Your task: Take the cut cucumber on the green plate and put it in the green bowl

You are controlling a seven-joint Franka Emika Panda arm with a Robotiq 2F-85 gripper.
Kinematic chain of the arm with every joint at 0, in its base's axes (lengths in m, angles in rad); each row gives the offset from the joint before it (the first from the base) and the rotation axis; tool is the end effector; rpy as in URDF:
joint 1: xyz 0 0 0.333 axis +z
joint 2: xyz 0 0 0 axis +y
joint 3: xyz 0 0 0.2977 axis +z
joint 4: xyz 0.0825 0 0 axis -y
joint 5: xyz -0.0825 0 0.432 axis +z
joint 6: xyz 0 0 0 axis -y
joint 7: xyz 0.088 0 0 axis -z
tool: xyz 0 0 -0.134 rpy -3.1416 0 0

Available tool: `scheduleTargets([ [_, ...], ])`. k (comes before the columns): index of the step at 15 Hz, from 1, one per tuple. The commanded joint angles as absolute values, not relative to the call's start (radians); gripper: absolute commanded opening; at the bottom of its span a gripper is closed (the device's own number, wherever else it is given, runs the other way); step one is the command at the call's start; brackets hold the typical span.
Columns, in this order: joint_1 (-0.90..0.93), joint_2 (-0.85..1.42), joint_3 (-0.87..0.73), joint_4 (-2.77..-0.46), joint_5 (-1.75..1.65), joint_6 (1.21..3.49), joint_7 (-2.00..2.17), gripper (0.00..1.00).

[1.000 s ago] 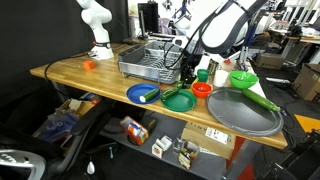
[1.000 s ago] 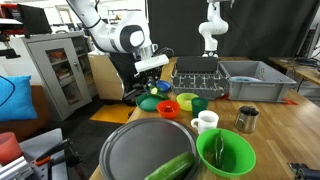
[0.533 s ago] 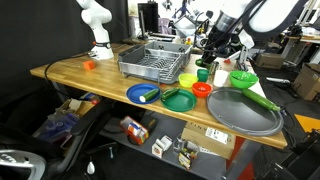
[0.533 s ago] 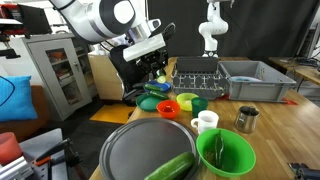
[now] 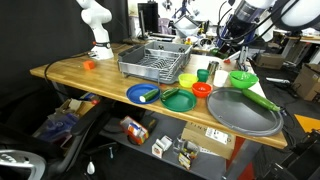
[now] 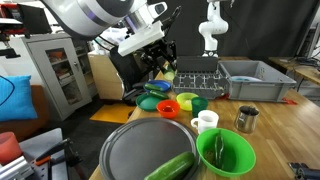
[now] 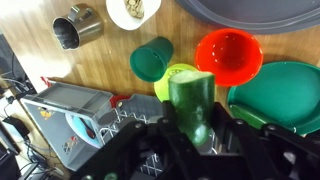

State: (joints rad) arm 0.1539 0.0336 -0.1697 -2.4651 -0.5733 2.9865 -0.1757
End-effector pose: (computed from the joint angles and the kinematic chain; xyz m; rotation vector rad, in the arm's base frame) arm 0.5501 0.0268 0.2480 2.6280 0.9701 0.6357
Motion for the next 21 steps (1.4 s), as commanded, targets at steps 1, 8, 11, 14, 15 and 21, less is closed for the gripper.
scheduleTargets([
  [1, 0.154, 0.034, -0.17, -2.465, -0.573, 2.987, -0.175, 0.42],
  [8, 0.114, 0.097, -0.261, -2.362, -0.645, 2.918, 0.072, 0.17],
  [11, 0.101, 0.178, -0.348, -2.288, -0.681, 2.891, 0.215, 0.17],
  [14, 0.12, 0.287, -0.421, -2.213, -0.7, 2.856, 0.358, 0.17],
  [15, 0.124, 0.331, -0.432, -2.188, -0.697, 2.848, 0.387, 0.17],
  [21, 0.131, 0.551, -0.458, -2.036, -0.664, 2.791, 0.473, 0.17],
])
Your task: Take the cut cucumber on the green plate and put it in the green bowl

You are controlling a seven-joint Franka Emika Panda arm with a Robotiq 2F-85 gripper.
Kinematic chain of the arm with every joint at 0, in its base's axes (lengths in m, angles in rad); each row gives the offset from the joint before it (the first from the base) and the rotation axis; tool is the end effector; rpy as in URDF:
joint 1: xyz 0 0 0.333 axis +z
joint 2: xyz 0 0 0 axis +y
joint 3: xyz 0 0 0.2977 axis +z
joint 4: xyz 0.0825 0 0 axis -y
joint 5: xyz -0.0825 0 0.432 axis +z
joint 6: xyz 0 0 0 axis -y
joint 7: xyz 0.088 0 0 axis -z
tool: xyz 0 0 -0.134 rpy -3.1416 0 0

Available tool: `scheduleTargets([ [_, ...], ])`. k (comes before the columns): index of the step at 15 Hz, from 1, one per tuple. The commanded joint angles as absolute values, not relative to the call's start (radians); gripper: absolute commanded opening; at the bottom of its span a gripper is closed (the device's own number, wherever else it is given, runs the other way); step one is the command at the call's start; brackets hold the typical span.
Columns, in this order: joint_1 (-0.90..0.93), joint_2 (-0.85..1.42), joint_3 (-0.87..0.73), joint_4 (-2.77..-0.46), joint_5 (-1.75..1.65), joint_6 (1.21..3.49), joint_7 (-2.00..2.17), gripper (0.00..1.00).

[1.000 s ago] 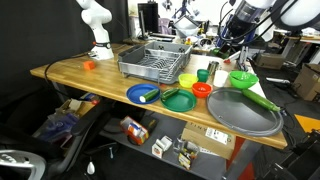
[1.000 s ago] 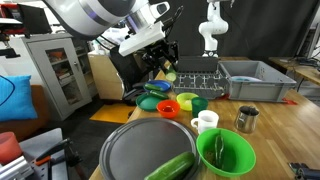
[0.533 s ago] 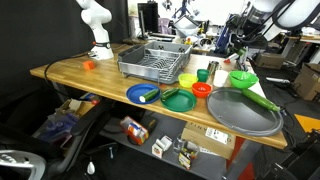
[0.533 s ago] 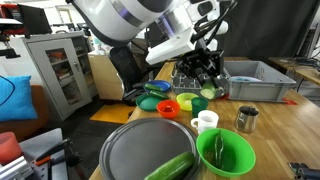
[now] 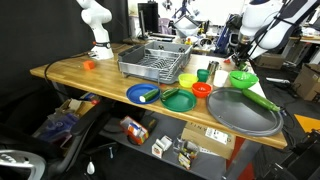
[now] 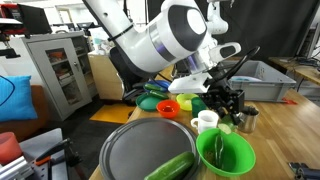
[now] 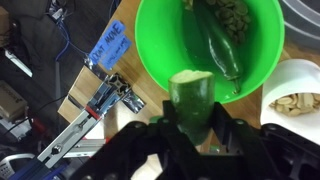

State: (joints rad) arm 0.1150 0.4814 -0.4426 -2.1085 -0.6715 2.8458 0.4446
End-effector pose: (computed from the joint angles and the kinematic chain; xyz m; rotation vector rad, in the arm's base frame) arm 0.5989 -0.1838 0.1448 2.6642 -0.0988 0.3520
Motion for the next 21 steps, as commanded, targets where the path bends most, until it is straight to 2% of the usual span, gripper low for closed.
scheduleTargets([
  [1, 0.127, 0.577, -0.455, -2.019, -0.653, 2.778, 0.473, 0.17],
  [8, 0.121, 0.675, -0.432, -1.977, -0.562, 2.694, 0.451, 0.17],
  [9, 0.127, 0.679, -0.434, -1.975, -0.552, 2.685, 0.45, 0.42],
  [10, 0.132, 0.683, -0.436, -1.974, -0.54, 2.682, 0.451, 0.62],
  [13, 0.179, 0.644, -0.475, -1.988, -0.554, 2.667, 0.483, 0.8],
  [15, 0.23, 0.606, -0.524, -2.006, -0.591, 2.656, 0.527, 0.95],
  [17, 0.303, 0.55, -0.592, -2.036, -0.666, 2.622, 0.619, 1.0],
  [21, 0.351, 0.351, -0.581, -2.13, -0.849, 2.494, 0.813, 1.0],
])
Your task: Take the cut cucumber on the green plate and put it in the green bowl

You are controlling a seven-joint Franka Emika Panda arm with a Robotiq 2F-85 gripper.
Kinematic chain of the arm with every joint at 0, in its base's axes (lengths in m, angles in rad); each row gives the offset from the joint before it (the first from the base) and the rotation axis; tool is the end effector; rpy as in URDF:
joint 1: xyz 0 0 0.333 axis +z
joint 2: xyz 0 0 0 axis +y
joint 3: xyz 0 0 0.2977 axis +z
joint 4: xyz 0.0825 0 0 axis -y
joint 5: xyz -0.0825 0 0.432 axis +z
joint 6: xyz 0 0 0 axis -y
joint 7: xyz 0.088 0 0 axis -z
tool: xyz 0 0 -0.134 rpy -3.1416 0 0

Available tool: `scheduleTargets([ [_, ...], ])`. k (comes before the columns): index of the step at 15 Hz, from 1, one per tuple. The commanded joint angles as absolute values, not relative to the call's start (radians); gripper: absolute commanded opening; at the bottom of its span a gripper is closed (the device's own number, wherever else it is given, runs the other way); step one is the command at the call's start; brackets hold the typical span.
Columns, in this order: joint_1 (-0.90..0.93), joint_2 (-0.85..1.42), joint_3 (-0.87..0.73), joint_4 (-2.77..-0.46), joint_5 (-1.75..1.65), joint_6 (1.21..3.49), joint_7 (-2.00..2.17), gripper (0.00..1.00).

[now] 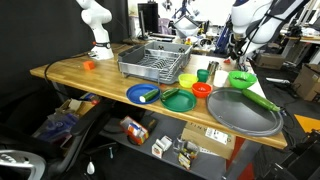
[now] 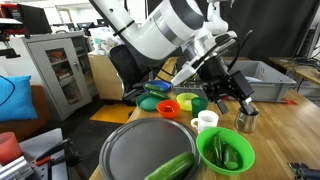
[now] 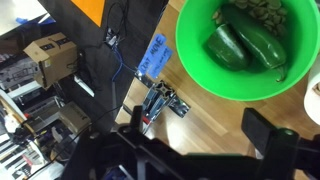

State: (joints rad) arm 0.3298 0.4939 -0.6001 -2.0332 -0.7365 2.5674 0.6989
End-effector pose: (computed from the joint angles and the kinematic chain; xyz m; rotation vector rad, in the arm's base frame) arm 0.6142 -0.1770 0.1737 2.4476 -0.3373 0.2494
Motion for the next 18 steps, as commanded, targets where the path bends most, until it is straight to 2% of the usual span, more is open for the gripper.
scheduleTargets([
  [1, 0.345, 0.293, -0.55, -2.16, -0.902, 2.463, 0.862, 1.0],
  [5, 0.248, 0.06, -0.328, -2.328, -1.002, 2.462, 0.965, 1.0],
  [9, 0.151, -0.076, -0.176, -2.508, -0.971, 2.636, 0.928, 1.0],
  [11, 0.101, -0.132, -0.149, -2.607, -0.965, 2.732, 0.878, 1.0],
  [12, 0.175, -0.074, -0.184, -2.53, -0.966, 2.642, 0.94, 1.0],
  [18, 0.127, -0.127, -0.166, -2.598, -0.966, 2.712, 0.901, 1.0],
])
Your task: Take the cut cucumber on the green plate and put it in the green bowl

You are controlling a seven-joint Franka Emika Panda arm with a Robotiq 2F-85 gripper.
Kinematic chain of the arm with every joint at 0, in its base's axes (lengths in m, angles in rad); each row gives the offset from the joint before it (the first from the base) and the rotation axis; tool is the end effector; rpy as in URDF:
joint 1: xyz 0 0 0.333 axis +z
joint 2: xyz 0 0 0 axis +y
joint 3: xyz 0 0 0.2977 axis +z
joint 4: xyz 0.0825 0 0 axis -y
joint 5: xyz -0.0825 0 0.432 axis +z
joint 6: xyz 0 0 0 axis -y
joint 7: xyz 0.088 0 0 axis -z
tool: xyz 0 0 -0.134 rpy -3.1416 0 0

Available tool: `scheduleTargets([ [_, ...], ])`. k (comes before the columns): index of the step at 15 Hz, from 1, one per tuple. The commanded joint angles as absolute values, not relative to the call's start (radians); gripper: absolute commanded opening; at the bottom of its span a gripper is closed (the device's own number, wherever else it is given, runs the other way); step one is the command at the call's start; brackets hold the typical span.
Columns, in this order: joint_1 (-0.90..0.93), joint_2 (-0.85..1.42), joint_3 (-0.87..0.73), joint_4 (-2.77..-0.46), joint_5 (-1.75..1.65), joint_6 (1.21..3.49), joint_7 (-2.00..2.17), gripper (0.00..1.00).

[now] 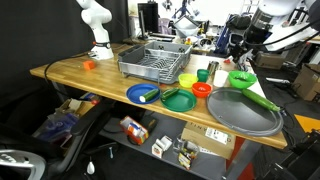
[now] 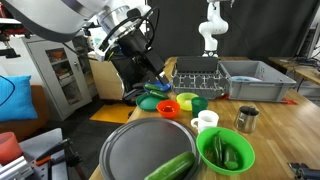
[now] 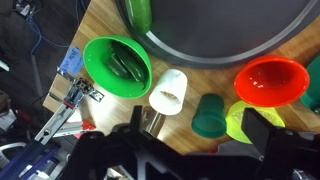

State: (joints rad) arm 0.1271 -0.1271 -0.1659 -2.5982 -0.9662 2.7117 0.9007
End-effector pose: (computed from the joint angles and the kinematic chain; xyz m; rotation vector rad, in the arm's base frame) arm 0.4867 0.0037 0.2355 2.7481 -0.1316 0.5615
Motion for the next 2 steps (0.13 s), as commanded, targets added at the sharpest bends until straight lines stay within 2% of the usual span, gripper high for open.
scheduleTargets([
  [1, 0.127, -0.127, -0.165, -2.598, -0.966, 2.712, 0.901, 1.0],
  [2, 0.127, -0.127, -0.164, -2.598, -0.966, 2.712, 0.901, 1.0],
])
